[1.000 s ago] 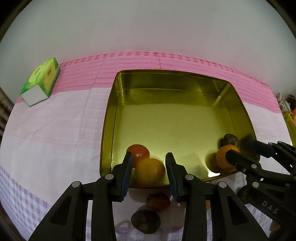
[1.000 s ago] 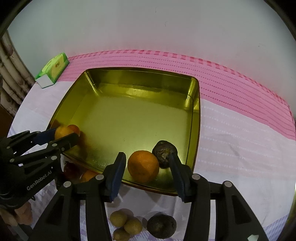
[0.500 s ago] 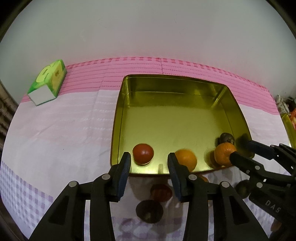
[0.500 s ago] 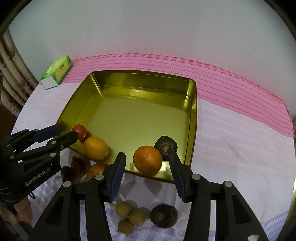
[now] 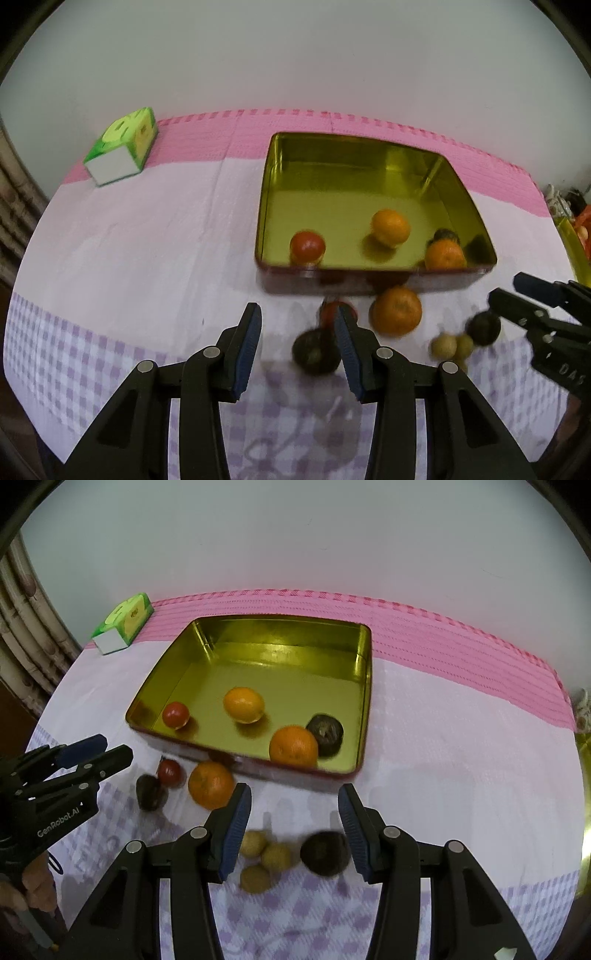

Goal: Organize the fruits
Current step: 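Withdraw both tools from the tin toward the dark round fruits, then grasp the dark round fruit with the left gripper while the right grasps another, then carry the dark fruit in the left gripper into the tin while the right carries its dark fruit there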

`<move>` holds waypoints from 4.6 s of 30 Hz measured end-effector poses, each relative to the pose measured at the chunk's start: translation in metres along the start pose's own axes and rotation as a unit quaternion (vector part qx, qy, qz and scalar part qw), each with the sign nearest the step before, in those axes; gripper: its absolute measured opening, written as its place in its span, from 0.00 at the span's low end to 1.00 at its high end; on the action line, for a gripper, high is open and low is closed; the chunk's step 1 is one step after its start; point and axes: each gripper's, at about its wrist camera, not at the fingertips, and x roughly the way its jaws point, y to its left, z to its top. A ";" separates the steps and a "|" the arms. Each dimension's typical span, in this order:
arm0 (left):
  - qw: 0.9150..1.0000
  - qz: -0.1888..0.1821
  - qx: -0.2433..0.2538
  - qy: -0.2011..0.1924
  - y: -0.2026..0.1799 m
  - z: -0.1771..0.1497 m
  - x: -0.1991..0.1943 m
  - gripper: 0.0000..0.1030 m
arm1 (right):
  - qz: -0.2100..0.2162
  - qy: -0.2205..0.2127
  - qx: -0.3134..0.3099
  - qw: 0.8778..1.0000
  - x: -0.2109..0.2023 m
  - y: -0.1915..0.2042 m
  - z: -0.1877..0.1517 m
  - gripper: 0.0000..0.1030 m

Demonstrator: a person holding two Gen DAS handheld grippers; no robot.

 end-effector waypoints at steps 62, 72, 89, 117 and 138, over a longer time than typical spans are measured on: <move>0.999 -0.017 0.013 0.025 -0.001 -0.073 0.019 0.41 | -0.015 0.053 0.010 0.998 0.031 -0.022 -0.070 0.47; 1.000 -0.011 0.020 0.020 -0.005 -0.060 0.029 0.41 | -0.027 0.047 -0.007 0.998 0.042 -0.016 -0.056 0.49; 0.999 -0.016 0.032 0.021 -0.015 -0.040 0.037 0.41 | -0.031 0.041 -0.017 0.999 0.051 -0.018 -0.040 0.50; 0.999 -0.006 0.038 0.019 -0.016 -0.028 0.042 0.36 | -0.037 0.030 -0.014 0.999 0.051 -0.021 -0.040 0.38; 0.999 -0.001 0.040 0.028 -0.020 -0.030 0.039 0.36 | -0.040 0.035 -0.021 0.998 0.051 -0.022 -0.038 0.33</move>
